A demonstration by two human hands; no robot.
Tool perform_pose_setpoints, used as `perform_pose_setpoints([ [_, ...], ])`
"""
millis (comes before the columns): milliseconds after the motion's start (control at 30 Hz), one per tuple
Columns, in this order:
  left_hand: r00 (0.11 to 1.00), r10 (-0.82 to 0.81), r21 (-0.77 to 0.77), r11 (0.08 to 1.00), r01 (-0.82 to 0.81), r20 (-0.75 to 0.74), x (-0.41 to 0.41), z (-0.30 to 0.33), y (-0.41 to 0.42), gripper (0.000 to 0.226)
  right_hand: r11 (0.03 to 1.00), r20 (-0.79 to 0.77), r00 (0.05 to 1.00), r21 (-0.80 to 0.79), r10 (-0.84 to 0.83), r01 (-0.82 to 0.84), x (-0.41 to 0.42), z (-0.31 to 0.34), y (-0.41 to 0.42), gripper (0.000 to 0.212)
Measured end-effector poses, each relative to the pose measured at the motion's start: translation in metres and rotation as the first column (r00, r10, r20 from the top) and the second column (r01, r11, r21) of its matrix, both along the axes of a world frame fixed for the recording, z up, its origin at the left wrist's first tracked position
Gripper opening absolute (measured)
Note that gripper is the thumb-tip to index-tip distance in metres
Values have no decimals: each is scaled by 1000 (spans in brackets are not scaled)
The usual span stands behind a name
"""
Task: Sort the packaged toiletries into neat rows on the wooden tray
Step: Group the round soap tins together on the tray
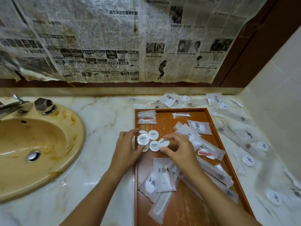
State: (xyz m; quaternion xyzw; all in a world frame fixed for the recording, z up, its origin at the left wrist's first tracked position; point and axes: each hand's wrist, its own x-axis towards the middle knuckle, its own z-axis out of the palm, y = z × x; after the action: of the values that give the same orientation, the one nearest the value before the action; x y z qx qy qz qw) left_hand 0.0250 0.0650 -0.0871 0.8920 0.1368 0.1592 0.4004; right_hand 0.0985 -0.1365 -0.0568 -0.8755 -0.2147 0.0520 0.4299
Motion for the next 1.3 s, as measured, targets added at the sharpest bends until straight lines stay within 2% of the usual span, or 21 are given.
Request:
perform_pose_setpoints([
  [233,992,-41,4,999,41,-118,27,-3,19,62,999,33,999,37,25,-26,26,-8,15,24],
  [433,978,-49,-3,999,50,-201,36,-17,25,56,998,26,999,58,32,-33,39,-11,21,23],
  [1133,974,-100,234,961,147,-202,45,-12,25,49,996,-16,997,52,75,-74,59,-27,37,24],
  [1300,970,-108,225,962,157,-217,48,-10,27,49,997,-29,997,35,74,-72,62,-31,42,23],
])
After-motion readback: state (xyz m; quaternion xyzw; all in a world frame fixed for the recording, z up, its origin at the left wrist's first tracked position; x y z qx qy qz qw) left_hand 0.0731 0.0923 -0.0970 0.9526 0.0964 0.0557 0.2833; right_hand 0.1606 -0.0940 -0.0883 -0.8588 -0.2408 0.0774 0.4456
